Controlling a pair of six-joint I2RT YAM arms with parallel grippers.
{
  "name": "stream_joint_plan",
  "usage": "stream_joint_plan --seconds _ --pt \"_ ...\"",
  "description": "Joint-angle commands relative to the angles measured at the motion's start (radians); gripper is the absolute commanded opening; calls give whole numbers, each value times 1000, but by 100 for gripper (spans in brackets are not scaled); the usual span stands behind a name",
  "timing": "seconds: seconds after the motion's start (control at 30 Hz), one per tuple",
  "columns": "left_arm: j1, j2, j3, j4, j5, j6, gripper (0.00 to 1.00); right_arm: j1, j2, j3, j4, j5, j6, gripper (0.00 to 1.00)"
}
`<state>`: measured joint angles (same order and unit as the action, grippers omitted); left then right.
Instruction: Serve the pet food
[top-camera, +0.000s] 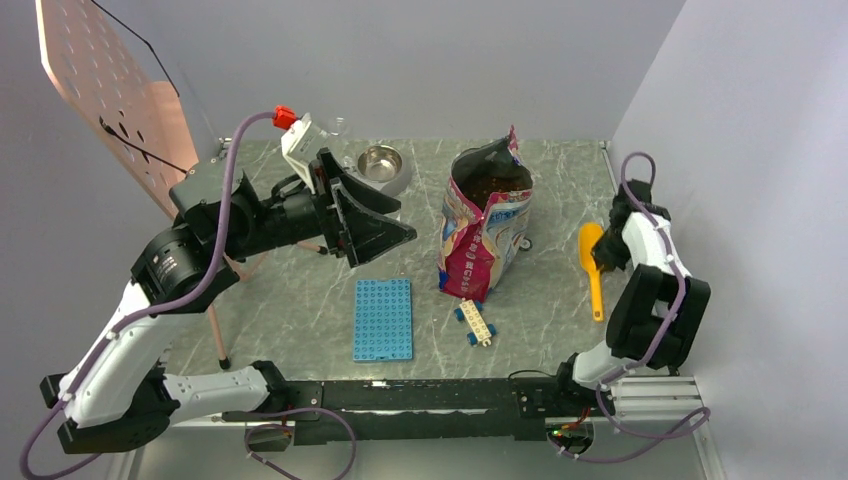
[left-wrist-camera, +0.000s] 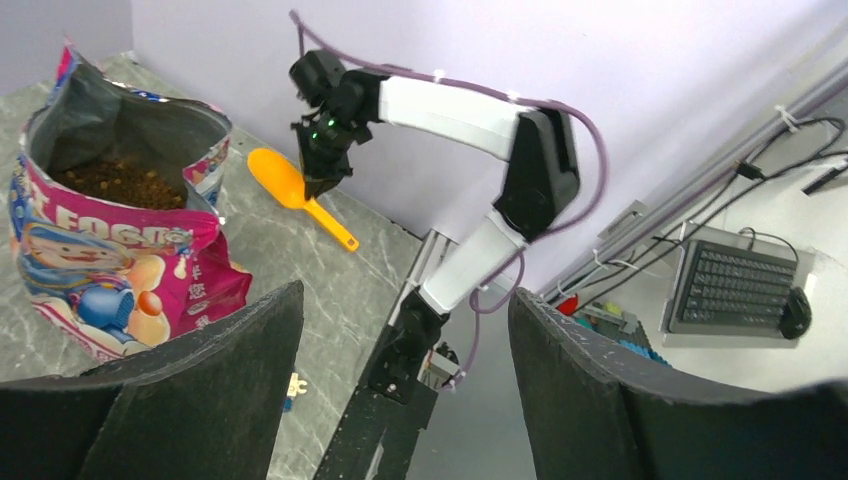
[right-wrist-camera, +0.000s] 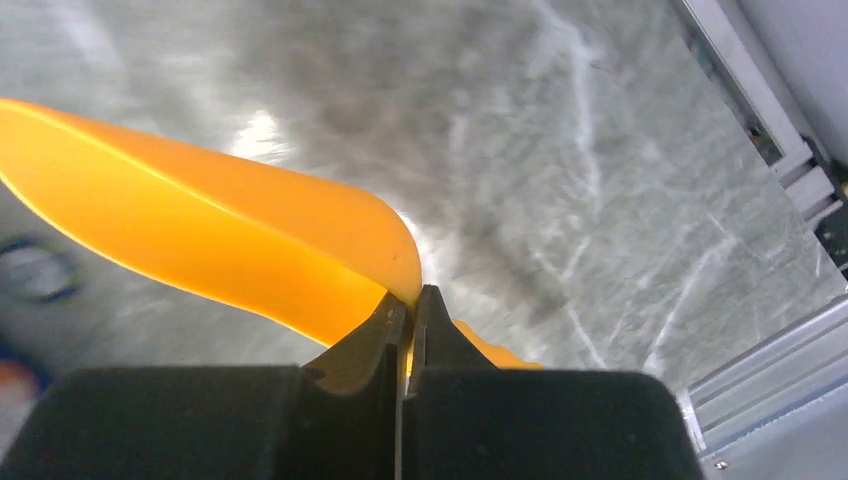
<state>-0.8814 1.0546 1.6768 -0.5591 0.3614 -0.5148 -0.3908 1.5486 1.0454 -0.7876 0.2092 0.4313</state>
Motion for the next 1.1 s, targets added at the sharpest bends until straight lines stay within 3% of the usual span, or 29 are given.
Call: stream_joint_plan --seconds 0.0,0.17,0.3,0.43,0.53,0.67,0.8,1.07 --pt "-6 45 71 -61 -83 17 78 78 -163 241 -145 48 93 0" --pt "-4 104 81 -22 -84 -29 75 188 -228 641 -279 -80 183 0" --pt "-5 159 91 58 -64 -75 74 229 -283 822 -242 -345 348 0" --pt "-5 249 184 49 -82 -94 77 240 -424 644 117 -673 675 0" --pt "-11 287 216 45 -117 -94 78 276 -540 434 422 -722 944 0" --pt "-25 302 182 118 -167 -82 83 301 -520 448 351 -779 1032 0" --pt "-65 363 210 99 -230 -38 98 355 -525 433 354 -766 1087 0" --pt "-128 439 197 118 -373 99 95 518 -500 398 369 -774 1215 0"
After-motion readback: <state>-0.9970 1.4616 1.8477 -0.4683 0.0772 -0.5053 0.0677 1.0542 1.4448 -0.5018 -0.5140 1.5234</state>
